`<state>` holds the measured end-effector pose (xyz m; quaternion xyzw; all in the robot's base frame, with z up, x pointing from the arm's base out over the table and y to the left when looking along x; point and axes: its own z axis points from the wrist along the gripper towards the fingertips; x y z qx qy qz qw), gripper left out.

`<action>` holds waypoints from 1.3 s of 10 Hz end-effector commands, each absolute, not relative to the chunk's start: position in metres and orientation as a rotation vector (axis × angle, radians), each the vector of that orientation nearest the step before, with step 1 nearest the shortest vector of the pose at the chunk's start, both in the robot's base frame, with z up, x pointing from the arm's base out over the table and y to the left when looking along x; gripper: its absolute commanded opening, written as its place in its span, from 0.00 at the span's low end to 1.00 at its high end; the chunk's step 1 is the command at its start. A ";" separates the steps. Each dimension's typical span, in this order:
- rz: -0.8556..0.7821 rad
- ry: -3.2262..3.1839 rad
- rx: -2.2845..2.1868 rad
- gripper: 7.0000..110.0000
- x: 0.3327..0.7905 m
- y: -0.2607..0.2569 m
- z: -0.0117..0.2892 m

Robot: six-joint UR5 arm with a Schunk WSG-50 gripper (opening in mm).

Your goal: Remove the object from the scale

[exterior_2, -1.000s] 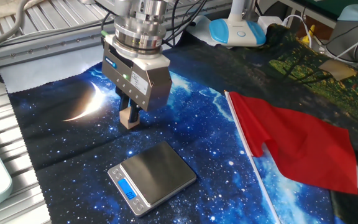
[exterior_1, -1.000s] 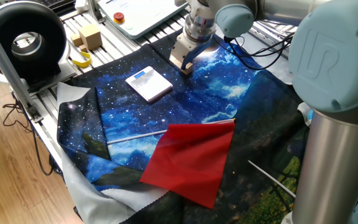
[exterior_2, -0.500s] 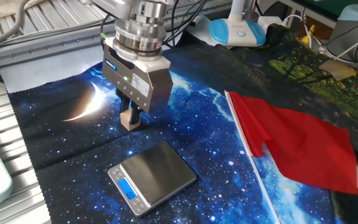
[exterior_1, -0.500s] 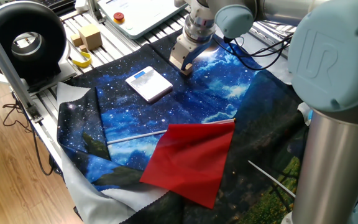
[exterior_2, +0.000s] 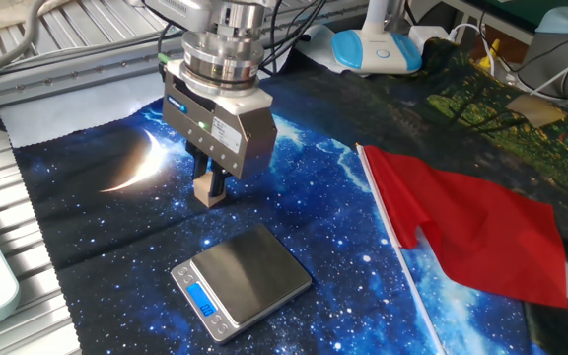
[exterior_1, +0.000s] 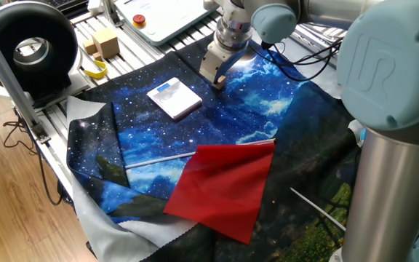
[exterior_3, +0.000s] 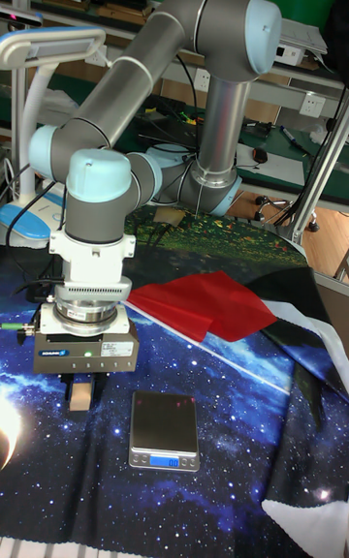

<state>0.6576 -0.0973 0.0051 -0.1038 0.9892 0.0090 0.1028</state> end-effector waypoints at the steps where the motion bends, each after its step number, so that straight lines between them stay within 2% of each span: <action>1: 0.043 2.941 -0.371 0.57 0.650 -0.097 0.007; 5: -0.004 2.949 -0.390 0.57 0.648 -0.105 0.012; 8: -0.010 2.973 -0.366 0.57 0.641 -0.103 0.048; 11: 0.077 2.991 -0.326 0.57 0.629 -0.077 0.092; 13: 0.051 2.986 -0.352 0.57 0.614 -0.070 0.124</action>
